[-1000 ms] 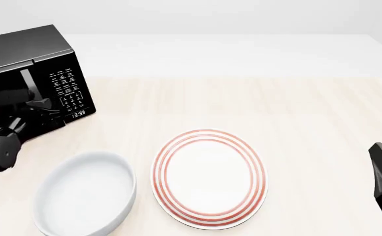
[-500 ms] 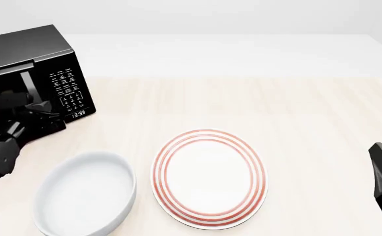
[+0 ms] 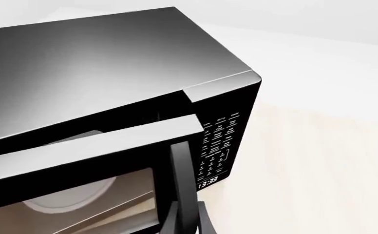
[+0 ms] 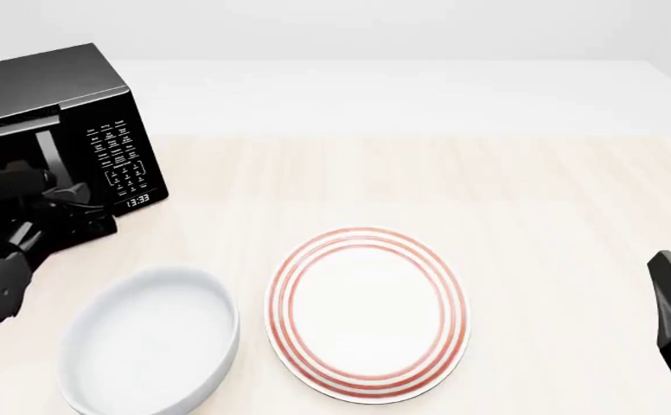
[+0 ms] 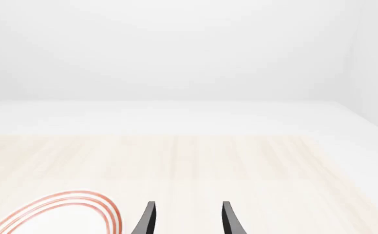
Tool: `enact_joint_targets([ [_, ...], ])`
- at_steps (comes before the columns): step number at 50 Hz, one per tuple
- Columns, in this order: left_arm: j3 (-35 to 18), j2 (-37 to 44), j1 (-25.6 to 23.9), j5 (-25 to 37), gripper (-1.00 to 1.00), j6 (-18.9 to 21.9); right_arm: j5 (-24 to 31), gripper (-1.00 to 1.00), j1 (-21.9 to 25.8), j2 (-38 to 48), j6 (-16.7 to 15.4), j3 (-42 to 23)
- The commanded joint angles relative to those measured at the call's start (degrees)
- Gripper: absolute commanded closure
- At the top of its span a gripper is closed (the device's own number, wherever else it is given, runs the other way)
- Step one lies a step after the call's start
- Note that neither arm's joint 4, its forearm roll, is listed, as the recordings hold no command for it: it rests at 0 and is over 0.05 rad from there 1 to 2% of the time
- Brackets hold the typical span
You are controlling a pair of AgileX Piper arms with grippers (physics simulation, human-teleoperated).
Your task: Open the microwave.
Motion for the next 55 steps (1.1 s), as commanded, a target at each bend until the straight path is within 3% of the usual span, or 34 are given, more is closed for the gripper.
enact_joint_targets([
  [1, -0.53, -2.93, -0.88, -0.98, 1.0, -0.49, 0.0, -1.0, 0.01, 0.0, -0.01, 0.0],
  [55, 4.24, -6.25, -3.19, -5.05, 1.0, -1.5, 0.0, -1.0, 0.0, -0.01, 0.0, 0.0],
])
